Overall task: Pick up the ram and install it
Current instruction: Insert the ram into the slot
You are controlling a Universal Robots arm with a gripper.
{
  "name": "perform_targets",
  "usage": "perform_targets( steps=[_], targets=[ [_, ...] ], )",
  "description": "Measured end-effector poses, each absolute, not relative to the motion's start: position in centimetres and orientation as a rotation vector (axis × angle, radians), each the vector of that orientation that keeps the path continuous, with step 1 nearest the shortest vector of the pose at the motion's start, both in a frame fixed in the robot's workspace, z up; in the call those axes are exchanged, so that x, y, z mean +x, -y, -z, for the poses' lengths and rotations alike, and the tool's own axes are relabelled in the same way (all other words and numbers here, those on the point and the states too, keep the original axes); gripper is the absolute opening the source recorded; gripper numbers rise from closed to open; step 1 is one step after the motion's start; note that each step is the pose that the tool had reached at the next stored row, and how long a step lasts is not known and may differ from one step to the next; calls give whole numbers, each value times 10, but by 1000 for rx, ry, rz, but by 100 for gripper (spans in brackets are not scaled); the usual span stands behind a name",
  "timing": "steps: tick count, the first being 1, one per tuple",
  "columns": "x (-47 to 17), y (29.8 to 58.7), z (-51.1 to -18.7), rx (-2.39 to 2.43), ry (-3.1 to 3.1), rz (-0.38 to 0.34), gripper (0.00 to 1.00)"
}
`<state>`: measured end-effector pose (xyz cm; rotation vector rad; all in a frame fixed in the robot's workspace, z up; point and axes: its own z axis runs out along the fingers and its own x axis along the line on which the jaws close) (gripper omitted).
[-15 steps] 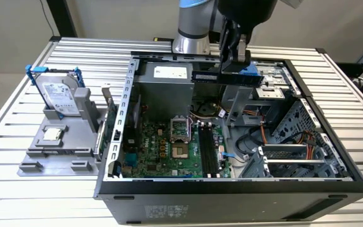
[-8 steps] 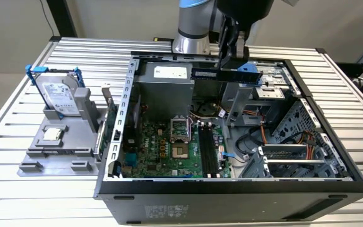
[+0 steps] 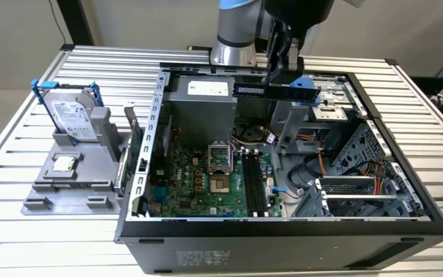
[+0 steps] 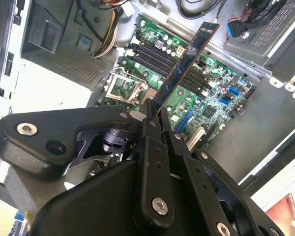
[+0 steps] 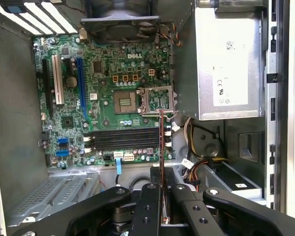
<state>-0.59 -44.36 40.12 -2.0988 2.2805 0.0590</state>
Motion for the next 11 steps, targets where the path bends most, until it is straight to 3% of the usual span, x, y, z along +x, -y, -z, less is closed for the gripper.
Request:
perform_targets(
  steps=[11],
  targets=[
    [-6,444,-401,-1987,-2376,-56,0]
  ],
)
